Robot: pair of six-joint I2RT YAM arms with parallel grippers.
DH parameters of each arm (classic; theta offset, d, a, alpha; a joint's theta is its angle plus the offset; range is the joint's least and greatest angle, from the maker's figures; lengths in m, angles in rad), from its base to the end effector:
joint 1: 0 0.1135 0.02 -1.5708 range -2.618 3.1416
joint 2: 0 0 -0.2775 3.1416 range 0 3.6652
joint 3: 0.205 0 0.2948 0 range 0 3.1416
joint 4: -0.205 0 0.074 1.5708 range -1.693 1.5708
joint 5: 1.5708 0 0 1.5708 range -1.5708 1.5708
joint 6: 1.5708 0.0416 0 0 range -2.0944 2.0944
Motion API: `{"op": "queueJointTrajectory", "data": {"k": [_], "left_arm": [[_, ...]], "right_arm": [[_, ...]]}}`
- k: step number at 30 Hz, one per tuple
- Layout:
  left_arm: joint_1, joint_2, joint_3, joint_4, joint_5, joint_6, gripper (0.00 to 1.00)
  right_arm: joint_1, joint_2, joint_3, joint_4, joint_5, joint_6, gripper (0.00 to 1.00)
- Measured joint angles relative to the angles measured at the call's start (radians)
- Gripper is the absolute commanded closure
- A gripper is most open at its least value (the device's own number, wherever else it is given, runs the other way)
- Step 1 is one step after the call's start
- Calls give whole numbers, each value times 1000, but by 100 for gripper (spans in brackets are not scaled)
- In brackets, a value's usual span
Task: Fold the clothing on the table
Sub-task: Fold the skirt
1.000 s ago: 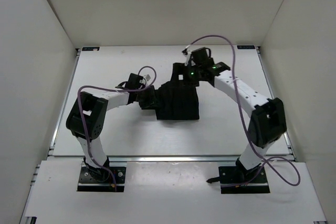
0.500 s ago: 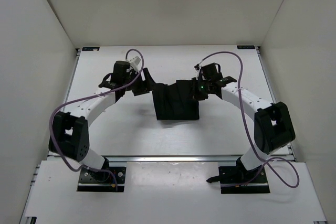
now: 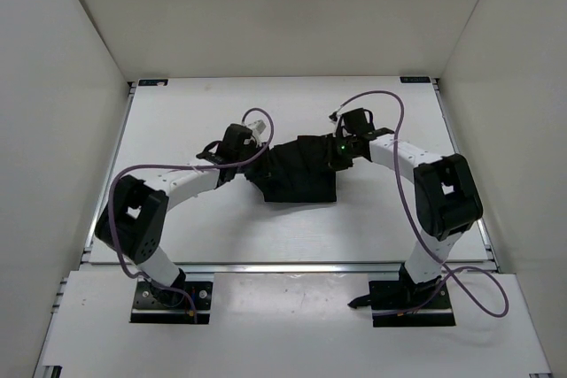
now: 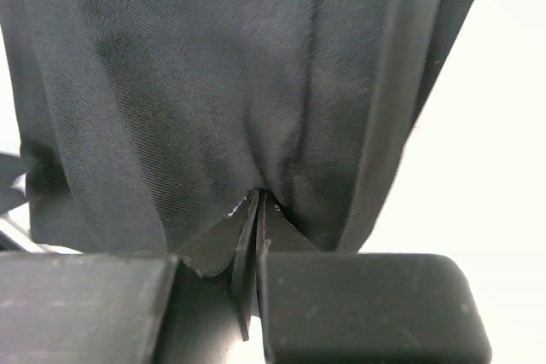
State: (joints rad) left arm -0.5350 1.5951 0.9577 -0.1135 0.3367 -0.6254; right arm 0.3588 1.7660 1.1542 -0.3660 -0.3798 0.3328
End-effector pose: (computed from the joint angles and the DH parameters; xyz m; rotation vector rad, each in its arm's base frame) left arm 0.3175 -0.2041 0.1901 0.0706 2.4747 -0.9391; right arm 0.3761 0.1575 0.1757 -0.1874 2.6108 0.7431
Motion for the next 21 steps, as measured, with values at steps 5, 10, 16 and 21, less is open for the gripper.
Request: {"op": "queueJointTrajectory", "data": {"k": [5, 10, 16, 21], "left_arm": [[66, 34, -11, -84, -63, 33, 47], [125, 33, 116, -200, -87, 92, 21], [151, 17, 342, -442, -280, 257, 6], [156, -31, 362, -599, -442, 370, 1]], "right_arm": [[-70, 0, 23, 7, -73, -8, 68], [-150, -19, 77, 3, -163, -3, 40], [-161, -60, 235, -107, -72, -90, 46], [-155, -140, 166, -165, 43, -138, 44]]}}
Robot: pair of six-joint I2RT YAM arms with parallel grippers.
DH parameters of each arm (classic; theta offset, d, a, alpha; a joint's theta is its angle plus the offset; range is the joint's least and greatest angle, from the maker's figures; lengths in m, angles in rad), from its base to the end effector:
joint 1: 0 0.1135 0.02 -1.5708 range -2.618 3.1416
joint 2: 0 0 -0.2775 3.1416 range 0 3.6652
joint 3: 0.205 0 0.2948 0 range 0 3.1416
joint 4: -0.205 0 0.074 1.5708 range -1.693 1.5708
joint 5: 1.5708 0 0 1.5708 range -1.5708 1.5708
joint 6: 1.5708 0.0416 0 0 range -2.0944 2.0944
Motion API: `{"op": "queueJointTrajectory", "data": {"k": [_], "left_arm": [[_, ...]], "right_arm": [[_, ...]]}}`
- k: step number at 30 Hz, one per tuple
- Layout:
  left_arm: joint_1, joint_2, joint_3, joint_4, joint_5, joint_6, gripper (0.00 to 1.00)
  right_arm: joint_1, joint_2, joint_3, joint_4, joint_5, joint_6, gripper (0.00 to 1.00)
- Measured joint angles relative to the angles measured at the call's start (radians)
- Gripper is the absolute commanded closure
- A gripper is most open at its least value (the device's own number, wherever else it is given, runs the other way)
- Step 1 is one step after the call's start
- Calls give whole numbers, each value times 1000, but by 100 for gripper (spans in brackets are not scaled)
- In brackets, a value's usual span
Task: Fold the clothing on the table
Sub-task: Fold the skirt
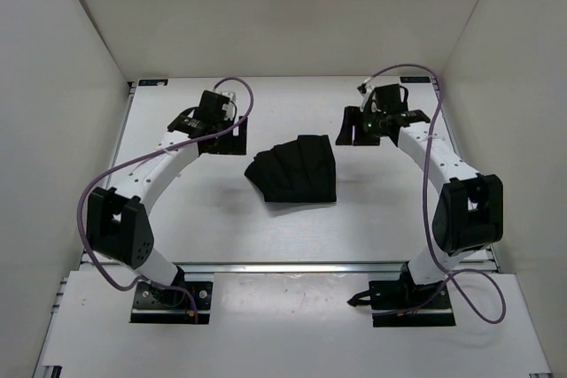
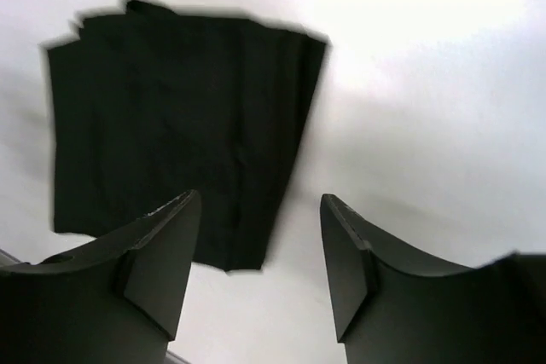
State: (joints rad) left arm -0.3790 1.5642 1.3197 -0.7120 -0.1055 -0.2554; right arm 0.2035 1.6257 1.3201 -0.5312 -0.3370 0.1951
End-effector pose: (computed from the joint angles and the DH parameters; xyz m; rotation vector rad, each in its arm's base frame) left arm 0.3539 -0.1362 0.2851 0.1137 2.5213 -0.1231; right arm 0.3933 0.0952 0.2769 -0.1687 2.4230 0.5886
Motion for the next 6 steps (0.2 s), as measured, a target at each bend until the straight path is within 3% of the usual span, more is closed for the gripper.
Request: {"op": "queueJointTrajectory", "data": {"k": [3, 5, 6], "left_arm": [[17, -66, -78, -48, -35, 26, 1], [24, -121, -138, -76, -46, 30, 1], [27, -145, -163, -90, -50, 29, 1]], "right_arm": [[-21, -42, -98, -21, 21, -1, 64], [-29, -65, -155, -34, 37, 15, 58], [-34, -77, -175, -40, 45, 23, 50]]}}
